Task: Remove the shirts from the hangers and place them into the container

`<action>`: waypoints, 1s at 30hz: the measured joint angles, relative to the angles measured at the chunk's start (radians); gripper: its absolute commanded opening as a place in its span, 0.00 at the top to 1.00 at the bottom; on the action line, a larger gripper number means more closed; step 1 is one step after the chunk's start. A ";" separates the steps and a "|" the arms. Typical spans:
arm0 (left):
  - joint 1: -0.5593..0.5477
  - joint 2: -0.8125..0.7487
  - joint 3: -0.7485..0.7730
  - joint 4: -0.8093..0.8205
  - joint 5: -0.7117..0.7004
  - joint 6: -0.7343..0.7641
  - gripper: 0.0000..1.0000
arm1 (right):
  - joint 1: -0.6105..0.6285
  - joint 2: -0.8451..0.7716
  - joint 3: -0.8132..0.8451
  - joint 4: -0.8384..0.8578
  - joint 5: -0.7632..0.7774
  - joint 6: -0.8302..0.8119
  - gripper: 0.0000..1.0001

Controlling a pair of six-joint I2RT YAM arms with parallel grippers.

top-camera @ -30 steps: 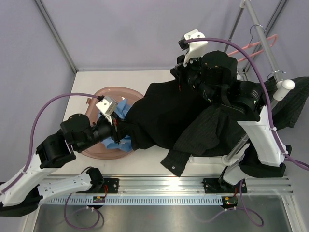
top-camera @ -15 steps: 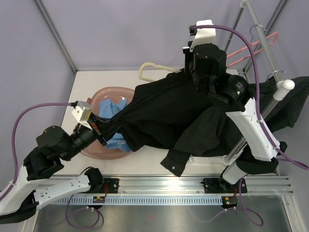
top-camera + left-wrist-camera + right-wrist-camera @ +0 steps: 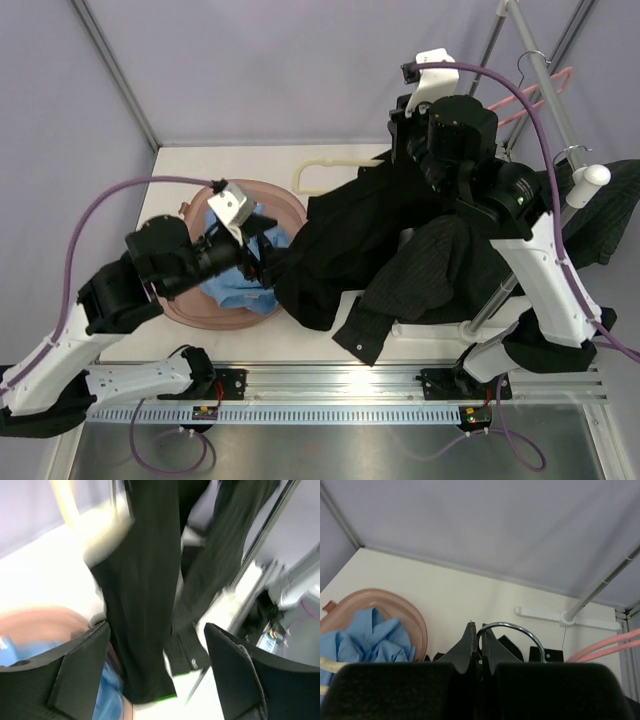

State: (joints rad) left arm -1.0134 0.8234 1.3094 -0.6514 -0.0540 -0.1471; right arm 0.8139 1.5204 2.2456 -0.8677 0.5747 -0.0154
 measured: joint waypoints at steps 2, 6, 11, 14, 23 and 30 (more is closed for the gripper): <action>0.000 0.083 0.159 -0.045 -0.008 0.054 0.13 | 0.000 -0.057 -0.072 -0.003 -0.071 0.005 1.00; 0.000 0.189 0.400 -0.115 -0.043 0.134 0.24 | 0.000 -0.176 -0.188 -0.011 -0.202 0.018 1.00; 0.000 0.243 0.497 -0.183 -0.051 0.162 0.34 | -0.001 -0.261 -0.221 -0.027 -0.307 0.031 1.00; 0.000 0.286 0.510 -0.199 -0.039 0.161 0.31 | -0.001 -0.273 -0.222 -0.029 -0.357 0.036 1.00; 0.000 0.363 0.518 -0.242 0.035 0.153 0.31 | -0.001 -0.241 -0.224 -0.038 -0.423 0.041 1.00; 0.000 0.334 0.560 -0.256 -0.065 0.128 0.29 | -0.001 -0.240 -0.268 -0.035 -0.444 0.046 1.00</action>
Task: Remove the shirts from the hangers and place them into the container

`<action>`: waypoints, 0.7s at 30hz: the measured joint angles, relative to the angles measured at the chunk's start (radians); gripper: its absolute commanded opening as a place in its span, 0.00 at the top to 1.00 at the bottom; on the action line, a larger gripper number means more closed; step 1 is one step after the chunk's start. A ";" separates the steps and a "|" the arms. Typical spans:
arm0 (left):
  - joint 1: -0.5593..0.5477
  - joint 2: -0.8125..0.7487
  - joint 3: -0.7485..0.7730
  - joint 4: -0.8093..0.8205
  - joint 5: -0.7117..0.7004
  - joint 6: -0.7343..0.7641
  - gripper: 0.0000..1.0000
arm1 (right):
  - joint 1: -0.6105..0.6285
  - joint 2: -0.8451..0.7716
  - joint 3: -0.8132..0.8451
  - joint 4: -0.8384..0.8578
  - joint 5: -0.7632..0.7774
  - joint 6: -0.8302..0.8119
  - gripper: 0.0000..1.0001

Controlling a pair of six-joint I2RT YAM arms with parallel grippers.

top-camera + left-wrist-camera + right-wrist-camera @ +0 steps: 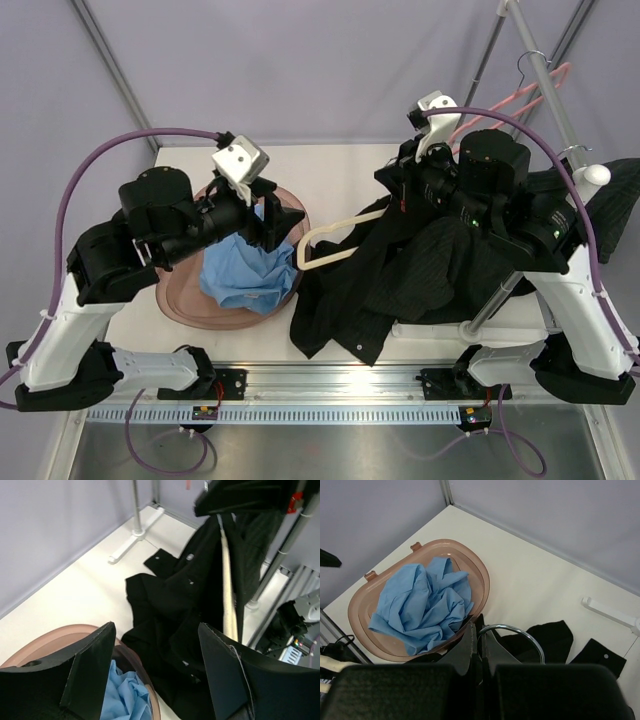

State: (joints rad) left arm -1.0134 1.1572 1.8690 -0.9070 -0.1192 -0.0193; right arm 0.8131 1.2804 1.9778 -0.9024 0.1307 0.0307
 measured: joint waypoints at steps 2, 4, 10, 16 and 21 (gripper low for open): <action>0.001 -0.017 0.000 -0.001 -0.031 -0.008 0.29 | 0.000 0.000 -0.012 0.000 -0.002 0.000 1.00; 0.001 -0.033 0.000 -0.001 -0.047 -0.013 0.31 | 0.000 0.002 -0.016 0.000 -0.002 0.001 1.00; 0.001 -0.035 0.009 -0.001 -0.033 -0.034 0.32 | 0.000 0.020 -0.006 0.001 -0.002 0.000 1.00; 0.000 -0.014 0.000 0.001 0.033 -0.055 0.32 | 0.000 0.058 0.014 0.008 -0.001 0.000 1.00; 0.000 -0.012 -0.017 0.003 0.071 -0.068 0.32 | 0.000 0.084 0.043 0.010 0.000 0.000 1.00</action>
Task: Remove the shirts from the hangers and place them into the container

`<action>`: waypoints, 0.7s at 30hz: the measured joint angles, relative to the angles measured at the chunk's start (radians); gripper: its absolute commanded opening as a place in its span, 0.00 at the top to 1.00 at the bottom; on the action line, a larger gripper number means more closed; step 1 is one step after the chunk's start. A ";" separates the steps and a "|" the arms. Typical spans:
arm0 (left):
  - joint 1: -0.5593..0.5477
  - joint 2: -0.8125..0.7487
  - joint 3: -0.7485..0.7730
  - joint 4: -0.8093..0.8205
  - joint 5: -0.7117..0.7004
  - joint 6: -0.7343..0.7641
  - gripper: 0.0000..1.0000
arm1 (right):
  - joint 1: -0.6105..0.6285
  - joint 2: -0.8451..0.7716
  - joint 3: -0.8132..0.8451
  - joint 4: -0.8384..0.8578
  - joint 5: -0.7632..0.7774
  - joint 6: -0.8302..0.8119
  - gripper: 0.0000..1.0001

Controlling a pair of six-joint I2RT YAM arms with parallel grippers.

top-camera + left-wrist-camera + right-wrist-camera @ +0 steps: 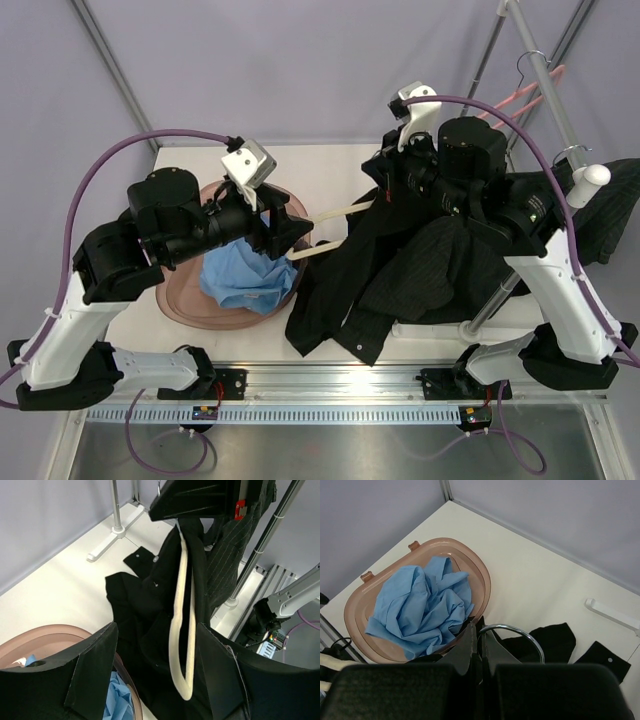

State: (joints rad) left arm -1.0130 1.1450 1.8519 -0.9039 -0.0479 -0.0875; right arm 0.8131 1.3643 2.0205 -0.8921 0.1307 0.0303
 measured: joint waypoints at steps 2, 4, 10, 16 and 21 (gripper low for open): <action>0.000 0.000 -0.009 0.002 0.015 -0.002 0.32 | 0.000 0.006 0.015 0.000 0.001 0.000 1.00; 0.000 0.001 -0.016 0.001 0.031 -0.008 0.32 | 0.000 0.008 0.031 -0.001 0.001 0.000 1.00; 0.000 0.026 -0.039 0.015 0.080 -0.039 1.00 | 0.000 0.011 0.096 -0.005 0.000 0.000 1.00; -0.001 0.021 -0.088 0.069 0.100 -0.060 1.00 | -0.007 0.005 0.098 -0.012 0.004 -0.013 0.71; -0.001 -0.023 -0.159 0.116 0.061 -0.065 1.00 | 0.006 0.014 0.134 -0.042 -0.019 0.011 0.34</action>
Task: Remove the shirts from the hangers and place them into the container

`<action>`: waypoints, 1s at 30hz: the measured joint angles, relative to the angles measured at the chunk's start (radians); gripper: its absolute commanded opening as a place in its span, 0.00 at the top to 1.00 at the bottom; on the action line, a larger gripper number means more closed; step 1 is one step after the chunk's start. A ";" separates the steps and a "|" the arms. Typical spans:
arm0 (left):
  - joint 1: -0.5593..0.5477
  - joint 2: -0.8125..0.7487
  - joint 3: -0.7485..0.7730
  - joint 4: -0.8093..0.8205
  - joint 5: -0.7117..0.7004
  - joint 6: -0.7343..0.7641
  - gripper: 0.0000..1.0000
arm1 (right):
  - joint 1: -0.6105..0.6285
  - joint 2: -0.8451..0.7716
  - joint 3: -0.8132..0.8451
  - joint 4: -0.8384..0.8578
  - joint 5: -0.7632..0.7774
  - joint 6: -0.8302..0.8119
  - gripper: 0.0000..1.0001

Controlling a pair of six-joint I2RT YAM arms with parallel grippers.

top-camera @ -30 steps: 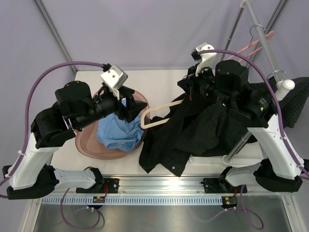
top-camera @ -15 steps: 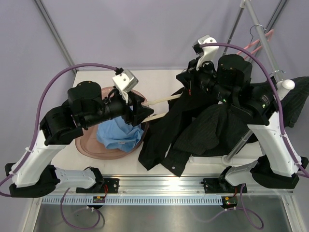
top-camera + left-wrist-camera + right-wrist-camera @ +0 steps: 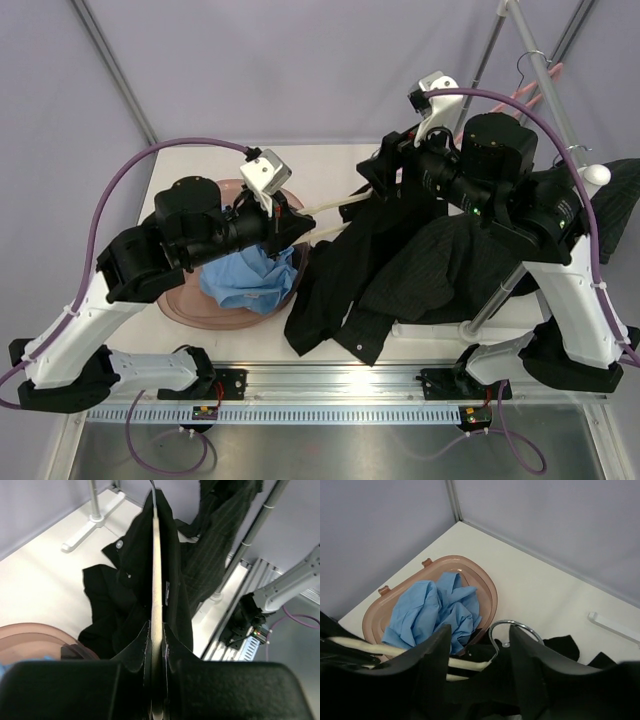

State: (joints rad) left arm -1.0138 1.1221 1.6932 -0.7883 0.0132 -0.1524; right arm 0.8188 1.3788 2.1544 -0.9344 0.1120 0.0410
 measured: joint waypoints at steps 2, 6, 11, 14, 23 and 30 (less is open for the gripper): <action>0.000 -0.015 -0.017 0.005 -0.023 0.000 1.00 | 0.028 -0.006 -0.001 -0.009 0.008 0.016 0.26; 0.000 -0.036 -0.034 0.018 -0.048 0.000 1.00 | 0.100 -0.050 -0.058 -0.010 0.028 0.038 0.25; 0.000 -0.059 -0.033 0.032 -0.061 0.000 1.00 | 0.127 -0.182 -0.267 0.031 0.076 0.066 0.30; 0.000 -0.077 -0.023 0.017 -0.075 0.002 1.00 | 0.127 -0.244 -0.369 0.050 0.092 0.083 0.33; 0.000 -0.139 0.014 0.011 -0.084 0.002 1.00 | 0.127 -0.240 -0.431 0.116 0.082 0.106 0.36; 0.000 -0.131 0.014 0.011 -0.084 0.002 1.00 | 0.135 -0.221 -0.431 0.174 0.016 0.124 0.35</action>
State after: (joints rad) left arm -1.0134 0.9913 1.7073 -0.7769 -0.0708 -0.1501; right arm 0.9539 1.1576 1.7237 -0.7601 0.1280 0.1646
